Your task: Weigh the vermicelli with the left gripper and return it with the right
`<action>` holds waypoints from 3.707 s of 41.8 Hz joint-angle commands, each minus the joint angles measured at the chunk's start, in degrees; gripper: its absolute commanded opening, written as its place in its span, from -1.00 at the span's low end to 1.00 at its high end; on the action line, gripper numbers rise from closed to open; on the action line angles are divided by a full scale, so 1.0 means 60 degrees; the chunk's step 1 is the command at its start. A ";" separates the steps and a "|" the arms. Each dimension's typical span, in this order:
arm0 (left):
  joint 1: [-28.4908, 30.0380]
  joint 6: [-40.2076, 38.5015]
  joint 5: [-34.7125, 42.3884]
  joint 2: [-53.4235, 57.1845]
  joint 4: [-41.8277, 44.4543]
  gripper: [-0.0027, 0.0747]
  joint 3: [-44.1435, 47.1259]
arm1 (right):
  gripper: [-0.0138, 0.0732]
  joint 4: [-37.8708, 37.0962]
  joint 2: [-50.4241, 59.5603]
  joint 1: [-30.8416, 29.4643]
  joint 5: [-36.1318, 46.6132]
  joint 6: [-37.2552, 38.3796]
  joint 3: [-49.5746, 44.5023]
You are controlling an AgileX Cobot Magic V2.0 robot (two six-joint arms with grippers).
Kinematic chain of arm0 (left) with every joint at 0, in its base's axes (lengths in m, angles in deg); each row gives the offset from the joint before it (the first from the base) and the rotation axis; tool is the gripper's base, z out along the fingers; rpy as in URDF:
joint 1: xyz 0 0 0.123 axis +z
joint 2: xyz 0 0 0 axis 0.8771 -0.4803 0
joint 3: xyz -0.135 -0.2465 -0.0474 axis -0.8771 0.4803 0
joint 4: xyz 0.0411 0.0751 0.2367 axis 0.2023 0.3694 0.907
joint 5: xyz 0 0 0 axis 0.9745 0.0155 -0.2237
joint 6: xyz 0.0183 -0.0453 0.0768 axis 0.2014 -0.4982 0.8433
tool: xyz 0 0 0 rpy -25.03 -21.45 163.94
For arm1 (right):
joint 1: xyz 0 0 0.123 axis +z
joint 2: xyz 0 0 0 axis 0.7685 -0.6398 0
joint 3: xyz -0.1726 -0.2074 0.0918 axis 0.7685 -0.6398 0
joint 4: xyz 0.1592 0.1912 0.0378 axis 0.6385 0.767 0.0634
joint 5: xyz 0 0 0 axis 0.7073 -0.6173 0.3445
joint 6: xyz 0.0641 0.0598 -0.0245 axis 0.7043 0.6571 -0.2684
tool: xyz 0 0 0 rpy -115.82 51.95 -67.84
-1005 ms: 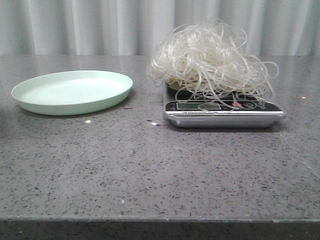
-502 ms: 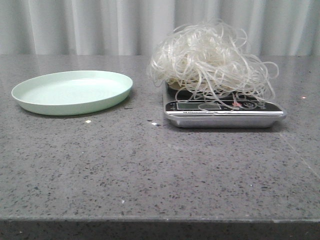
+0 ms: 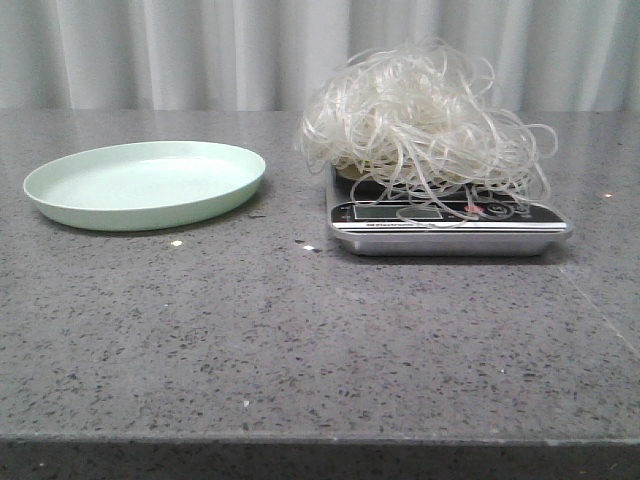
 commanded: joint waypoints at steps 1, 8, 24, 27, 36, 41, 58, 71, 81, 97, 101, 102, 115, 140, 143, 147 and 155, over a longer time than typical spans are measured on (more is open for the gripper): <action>0.0026 -0.0123 0.0787 -0.0033 0.0024 -0.58 -0.0255 | -0.33 -0.0112 -0.1483 0.0326 0.0347 -0.0003 0.1733; 0.0026 -0.0123 0.0867 -0.0033 0.0041 -0.58 -0.0255 | -0.33 -0.0112 -0.3400 0.1494 -0.0377 -0.0031 0.3995; 0.0026 -0.0123 0.0882 -0.0033 0.0041 -0.58 -0.0255 | 0.17 -0.1277 -0.7439 0.5164 -0.2820 -0.0589 0.7291; 0.0026 -0.0123 0.0882 -0.0033 0.0041 -0.58 -0.0255 | 0.40 -0.1277 -0.8136 0.5530 -0.3172 -0.0625 0.7649; 0.0026 -0.0123 0.0882 -0.0033 0.0041 -0.58 -0.0255 | 0.69 -0.1238 -0.9865 0.5755 -0.4544 -0.0625 0.8333; 0.0026 -0.0123 0.0882 -0.0033 0.0041 -0.58 -0.0255 | 0.69 -0.1151 -1.0517 0.5755 -0.5338 -0.0625 0.8538; 0.0026 -0.0123 0.0882 -0.0033 0.0041 -0.58 -0.0255 | 0.69 -0.1037 -1.2026 0.5737 -0.6169 -0.0616 0.8616; 0.0026 -0.0123 0.0882 -0.0033 0.0041 -0.58 -0.0255 | 0.69 -0.1025 -1.3020 0.5233 -0.6584 -0.0616 0.8616; 0.0026 -0.0123 0.0882 -0.0033 0.0041 -0.58 -0.0255 | 0.45 -0.0843 -1.3458 0.5178 -0.6620 -0.0616 0.8607; 0.0026 -0.0123 0.0882 -0.0033 0.0041 -0.58 -0.0255 | -0.33 -0.0769 -1.3384 0.5178 -0.7122 -0.0616 0.8616; 0.0026 -0.0123 0.0882 -0.0033 0.0041 -0.58 -0.0255 | -0.33 -0.0769 -1.3179 0.5178 -0.7144 -0.0616 0.8668; 0.0026 -0.0123 0.0882 -0.0033 0.0041 -0.58 -0.0255 | -0.33 -0.0769 -1.3102 0.5178 -0.7177 -0.0616 0.8699; 0.0026 -0.0123 0.0882 -0.0033 0.0041 -0.58 -0.0255 | -0.33 -0.0769 -1.2037 0.5178 -0.7621 -0.0616 0.9865; 0.0026 -0.0123 0.0882 -0.0033 0.0041 -0.58 -0.0255 | -0.33 -0.0751 -1.2650 0.6865 -0.6823 -0.0906 1.3421; 0.0026 -0.0123 0.0882 -0.0033 0.0041 -0.58 -0.0255 | -0.33 -0.0751 -1.2993 0.7115 -0.6670 -0.0906 1.3567; 0.0026 -0.0123 0.0882 -0.0033 0.0041 -0.58 -0.0255 | -0.33 -0.0748 -1.3598 0.7452 -0.6387 -0.0906 1.3662; 0.0026 -0.0123 0.0882 -0.0033 0.0041 -0.58 -0.0255 | -0.33 -0.0748 -1.4723 0.7913 -0.5780 -0.0906 1.3662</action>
